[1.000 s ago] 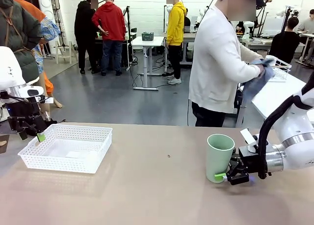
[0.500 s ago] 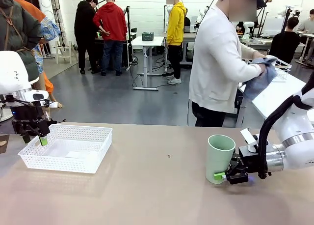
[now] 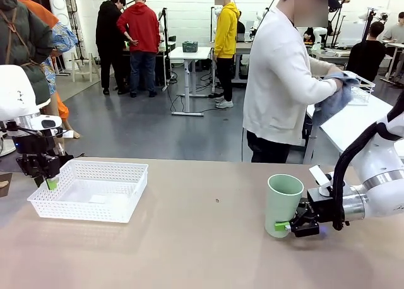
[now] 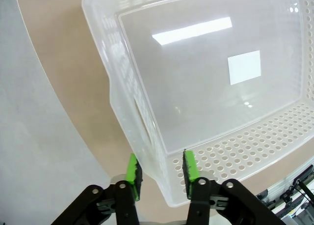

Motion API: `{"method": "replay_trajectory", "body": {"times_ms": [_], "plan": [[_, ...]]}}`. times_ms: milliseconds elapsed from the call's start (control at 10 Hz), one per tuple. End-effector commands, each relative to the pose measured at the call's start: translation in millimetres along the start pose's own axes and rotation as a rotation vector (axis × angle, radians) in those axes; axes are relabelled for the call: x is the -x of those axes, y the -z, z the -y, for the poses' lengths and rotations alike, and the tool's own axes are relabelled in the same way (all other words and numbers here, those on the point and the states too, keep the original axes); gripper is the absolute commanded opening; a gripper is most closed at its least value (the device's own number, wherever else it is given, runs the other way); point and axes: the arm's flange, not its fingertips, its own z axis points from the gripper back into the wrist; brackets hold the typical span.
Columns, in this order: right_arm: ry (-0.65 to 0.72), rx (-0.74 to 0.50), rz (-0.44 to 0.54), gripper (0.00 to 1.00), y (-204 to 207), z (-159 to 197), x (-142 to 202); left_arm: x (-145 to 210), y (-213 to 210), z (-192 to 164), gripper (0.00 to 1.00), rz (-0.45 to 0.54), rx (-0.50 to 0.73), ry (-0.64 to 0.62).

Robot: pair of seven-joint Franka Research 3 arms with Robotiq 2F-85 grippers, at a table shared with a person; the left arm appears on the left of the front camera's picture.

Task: Clean and organize the cups into the basket.
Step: Pick up the Organizing basket and move it to the center of the table, then pick up the Reusable plastic cup from the right side of the table and place it inside the Organizing basket.

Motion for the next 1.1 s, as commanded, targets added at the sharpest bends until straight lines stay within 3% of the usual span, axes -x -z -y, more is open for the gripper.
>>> {"method": "replay_trajectory", "body": {"times_ms": [0,100,200,300,500,600,700,800,900,1000], "plan": [[-0.027,-0.018,0.01,0.22,-2.5,3.4,5.6,1.9,-0.5,0.6,0.09,-0.006,-0.01,0.0],[-0.026,-0.019,0.008,0.0,-2.6,3.4,5.8,1.9,-0.5,0.8,0.0,-0.008,-0.01,-0.001],[-0.026,-0.019,0.007,0.22,-2.5,3.4,5.8,1.9,-0.7,0.9,0.0,-0.007,-0.01,-0.002],[-0.025,-0.02,0.007,0.0,-2.4,3.3,5.7,2.3,-1.4,1.1,0.0,-0.004,-0.009,0.002],[-0.027,-0.021,0.003,0.0,-2.0,2.9,6.2,2.9,-2.2,1.7,0.0,0.0,-0.012,0.002],[-0.026,-0.021,0.0,0.22,-2.0,2.6,6.4,3.0,-2.3,1.8,0.0,0.004,-0.012,0.004],[-0.024,-0.022,-0.001,0.23,-2.6,2.6,6.7,2.8,-2.2,1.8,0.0,0.005,-0.014,0.005],[-0.024,-0.022,-0.002,0.0,-2.7,2.1,6.7,3.2,-2.4,2.1,0.0,0.005,-0.015,0.006],[-0.025,-0.022,-0.004,0.23,-2.6,1.5,6.6,3.5,-2.8,2.2,0.0,0.007,-0.017,0.006],[-0.016,-0.015,-0.006,0.0,-2.8,1.0,6.5,3.5,-2.5,2.8,0.0,-0.002,-0.018,0.0]]}}
